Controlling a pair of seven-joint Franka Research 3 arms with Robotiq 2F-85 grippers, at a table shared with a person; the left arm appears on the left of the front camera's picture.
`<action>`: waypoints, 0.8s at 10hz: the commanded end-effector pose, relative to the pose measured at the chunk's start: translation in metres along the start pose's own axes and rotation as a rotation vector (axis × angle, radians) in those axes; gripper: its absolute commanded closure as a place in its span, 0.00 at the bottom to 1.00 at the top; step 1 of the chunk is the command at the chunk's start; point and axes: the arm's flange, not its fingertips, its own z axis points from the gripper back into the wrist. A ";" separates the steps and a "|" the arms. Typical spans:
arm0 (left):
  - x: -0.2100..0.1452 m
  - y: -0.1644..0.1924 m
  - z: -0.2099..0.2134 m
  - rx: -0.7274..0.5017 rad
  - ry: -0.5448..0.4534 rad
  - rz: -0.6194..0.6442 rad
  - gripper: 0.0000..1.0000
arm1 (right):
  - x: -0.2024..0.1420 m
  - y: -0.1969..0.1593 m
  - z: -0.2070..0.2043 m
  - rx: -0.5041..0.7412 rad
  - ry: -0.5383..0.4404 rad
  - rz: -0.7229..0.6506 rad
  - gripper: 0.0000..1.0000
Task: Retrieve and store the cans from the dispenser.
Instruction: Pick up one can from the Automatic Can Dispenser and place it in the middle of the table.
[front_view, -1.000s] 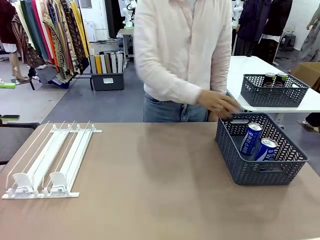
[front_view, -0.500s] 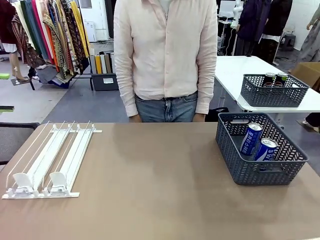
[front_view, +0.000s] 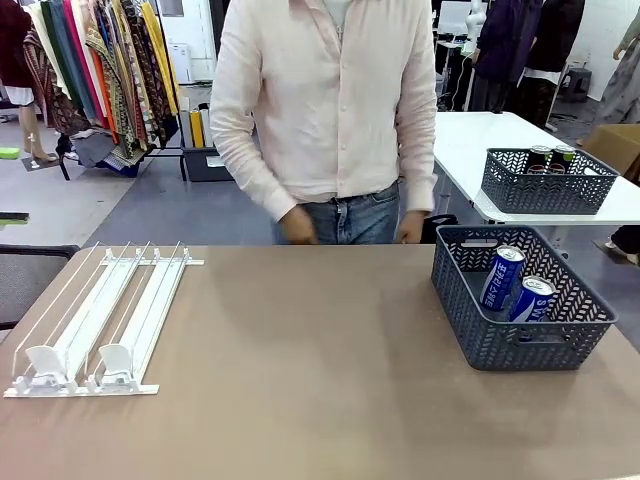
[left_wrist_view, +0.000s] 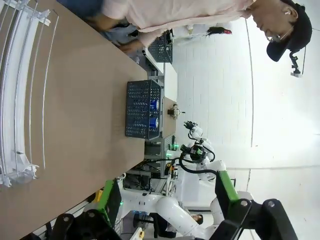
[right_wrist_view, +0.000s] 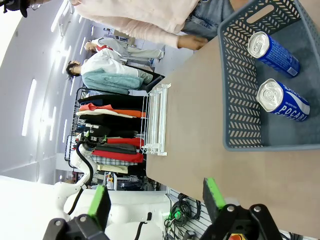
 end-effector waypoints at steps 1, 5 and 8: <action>-0.001 0.000 0.001 -0.004 0.007 0.000 0.00 | 0.003 0.002 -0.002 0.030 -0.015 0.027 0.00; -0.001 0.000 0.001 -0.004 0.007 0.000 0.00 | 0.003 0.002 -0.002 0.030 -0.015 0.027 0.00; -0.001 0.000 0.001 -0.004 0.007 0.000 0.00 | 0.003 0.002 -0.002 0.030 -0.015 0.027 0.00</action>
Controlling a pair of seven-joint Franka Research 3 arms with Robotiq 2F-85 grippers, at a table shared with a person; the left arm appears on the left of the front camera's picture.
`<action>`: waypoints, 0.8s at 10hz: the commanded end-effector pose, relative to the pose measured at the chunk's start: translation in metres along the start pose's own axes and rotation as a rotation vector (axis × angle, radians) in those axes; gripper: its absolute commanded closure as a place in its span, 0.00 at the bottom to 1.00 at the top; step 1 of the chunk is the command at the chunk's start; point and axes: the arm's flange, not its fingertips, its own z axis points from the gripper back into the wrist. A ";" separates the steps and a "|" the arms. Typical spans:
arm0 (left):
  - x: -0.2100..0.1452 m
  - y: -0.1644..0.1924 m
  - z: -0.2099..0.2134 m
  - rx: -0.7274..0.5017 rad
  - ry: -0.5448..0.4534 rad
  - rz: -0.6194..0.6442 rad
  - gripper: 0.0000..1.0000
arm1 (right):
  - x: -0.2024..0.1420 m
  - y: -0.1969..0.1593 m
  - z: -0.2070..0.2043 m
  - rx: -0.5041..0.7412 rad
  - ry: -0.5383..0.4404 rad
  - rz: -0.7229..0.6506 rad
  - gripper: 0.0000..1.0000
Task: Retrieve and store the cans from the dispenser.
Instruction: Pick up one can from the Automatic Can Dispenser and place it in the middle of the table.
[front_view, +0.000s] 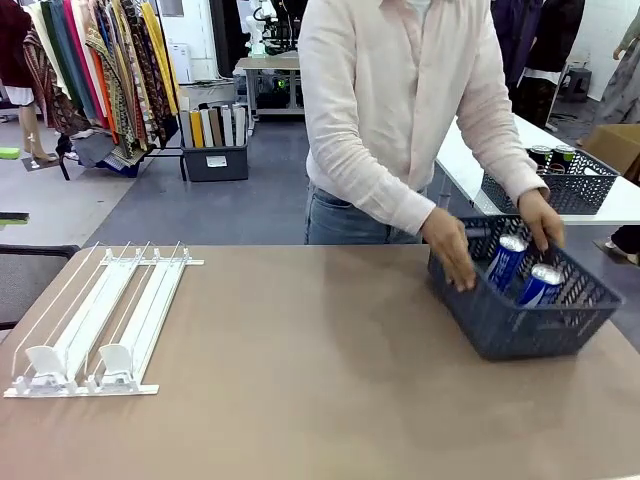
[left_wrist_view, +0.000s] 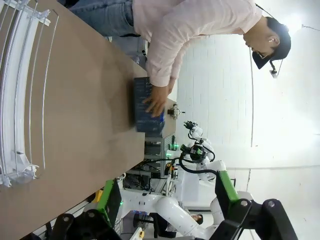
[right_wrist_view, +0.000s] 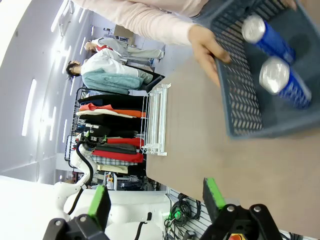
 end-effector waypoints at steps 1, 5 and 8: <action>-0.001 0.000 0.001 -0.004 0.007 0.000 0.00 | 0.003 0.002 -0.002 0.030 -0.015 0.027 0.00; -0.001 0.000 0.001 -0.004 0.007 0.000 0.00 | 0.003 0.002 -0.002 0.030 -0.015 0.027 0.00; -0.001 0.000 0.001 -0.004 0.007 0.000 0.00 | 0.003 0.002 -0.002 0.030 -0.015 0.027 0.00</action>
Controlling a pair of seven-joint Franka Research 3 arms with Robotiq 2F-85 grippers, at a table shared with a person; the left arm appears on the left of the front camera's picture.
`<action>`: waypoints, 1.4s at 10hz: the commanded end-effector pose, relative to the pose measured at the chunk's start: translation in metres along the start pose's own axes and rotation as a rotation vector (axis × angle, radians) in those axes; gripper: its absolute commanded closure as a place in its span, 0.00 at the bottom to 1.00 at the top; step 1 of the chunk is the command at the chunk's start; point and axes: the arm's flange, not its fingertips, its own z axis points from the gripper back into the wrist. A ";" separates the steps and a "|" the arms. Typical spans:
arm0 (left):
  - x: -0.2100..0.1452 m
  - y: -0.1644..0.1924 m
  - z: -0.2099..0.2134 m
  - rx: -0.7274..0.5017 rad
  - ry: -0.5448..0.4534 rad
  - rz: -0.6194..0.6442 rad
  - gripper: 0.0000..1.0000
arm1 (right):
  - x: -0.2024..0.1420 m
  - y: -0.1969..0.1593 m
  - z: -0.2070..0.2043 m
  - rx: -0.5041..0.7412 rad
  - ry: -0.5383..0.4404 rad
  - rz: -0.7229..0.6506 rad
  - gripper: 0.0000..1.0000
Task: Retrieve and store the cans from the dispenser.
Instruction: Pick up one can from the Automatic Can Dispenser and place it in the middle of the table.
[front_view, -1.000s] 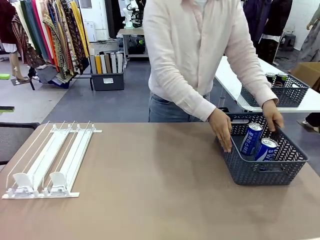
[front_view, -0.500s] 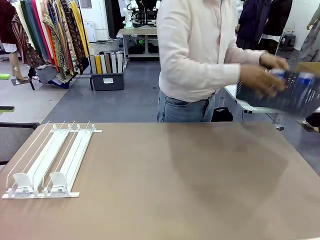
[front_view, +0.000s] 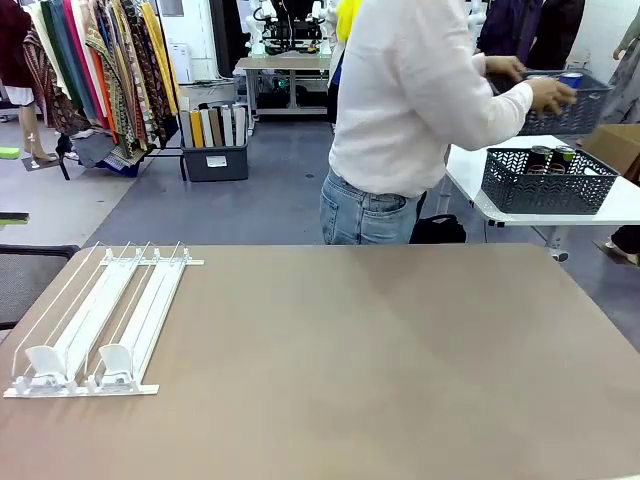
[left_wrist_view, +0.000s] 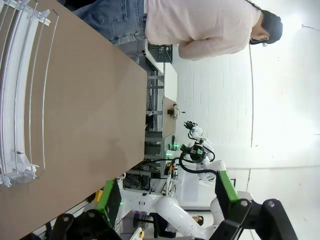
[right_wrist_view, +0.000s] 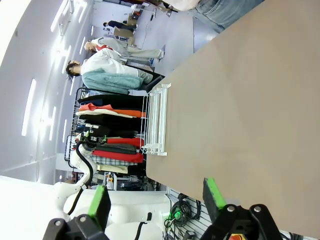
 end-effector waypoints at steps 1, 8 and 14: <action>-0.001 0.000 0.001 -0.003 0.007 0.000 0.00 | 0.003 0.002 -0.002 0.030 -0.015 0.027 0.00; -0.001 0.000 0.001 -0.003 0.007 0.000 0.00 | 0.003 0.002 -0.002 0.030 -0.015 0.027 0.00; -0.001 0.000 0.001 -0.003 0.007 0.000 0.00 | 0.003 0.002 -0.002 0.030 -0.015 0.027 0.00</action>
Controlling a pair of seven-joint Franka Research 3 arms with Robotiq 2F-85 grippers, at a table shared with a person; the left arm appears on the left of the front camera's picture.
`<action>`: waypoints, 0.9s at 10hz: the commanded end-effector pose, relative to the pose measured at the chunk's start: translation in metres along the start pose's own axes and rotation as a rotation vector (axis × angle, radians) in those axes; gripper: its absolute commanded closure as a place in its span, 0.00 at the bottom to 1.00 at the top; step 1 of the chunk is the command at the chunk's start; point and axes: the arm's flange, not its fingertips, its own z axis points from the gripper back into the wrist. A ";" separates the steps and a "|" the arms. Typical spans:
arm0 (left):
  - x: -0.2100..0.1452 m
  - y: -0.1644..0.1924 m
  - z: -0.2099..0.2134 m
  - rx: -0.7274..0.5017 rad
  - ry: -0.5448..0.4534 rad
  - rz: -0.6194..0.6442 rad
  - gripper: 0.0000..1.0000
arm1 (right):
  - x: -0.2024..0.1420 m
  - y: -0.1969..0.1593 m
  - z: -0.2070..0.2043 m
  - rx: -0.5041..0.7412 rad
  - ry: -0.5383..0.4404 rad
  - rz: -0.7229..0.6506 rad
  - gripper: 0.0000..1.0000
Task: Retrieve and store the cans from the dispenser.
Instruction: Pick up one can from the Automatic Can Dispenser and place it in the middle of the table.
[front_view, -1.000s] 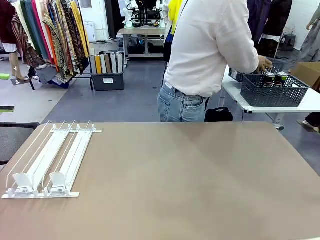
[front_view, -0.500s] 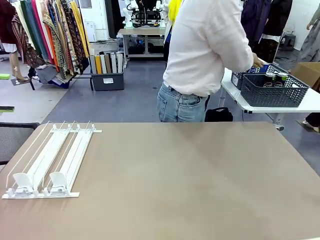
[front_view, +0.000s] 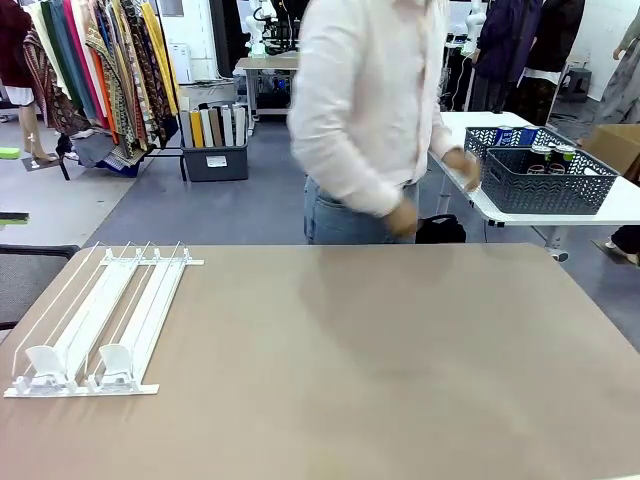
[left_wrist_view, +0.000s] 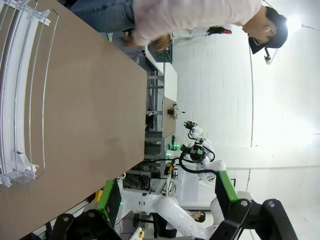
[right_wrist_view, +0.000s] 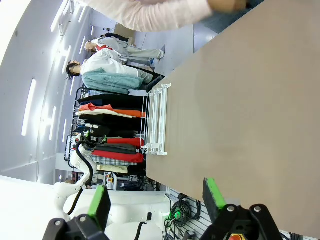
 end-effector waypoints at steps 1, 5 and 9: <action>-0.001 0.000 0.001 -0.003 0.007 0.000 0.00 | 0.003 0.002 -0.002 0.030 -0.015 0.027 0.00; -0.001 0.000 0.001 -0.003 0.007 0.000 0.00 | 0.003 0.002 -0.002 0.030 -0.015 0.027 0.00; -0.001 0.000 0.001 -0.003 0.007 0.000 0.00 | 0.003 0.002 -0.002 0.030 -0.015 0.027 0.00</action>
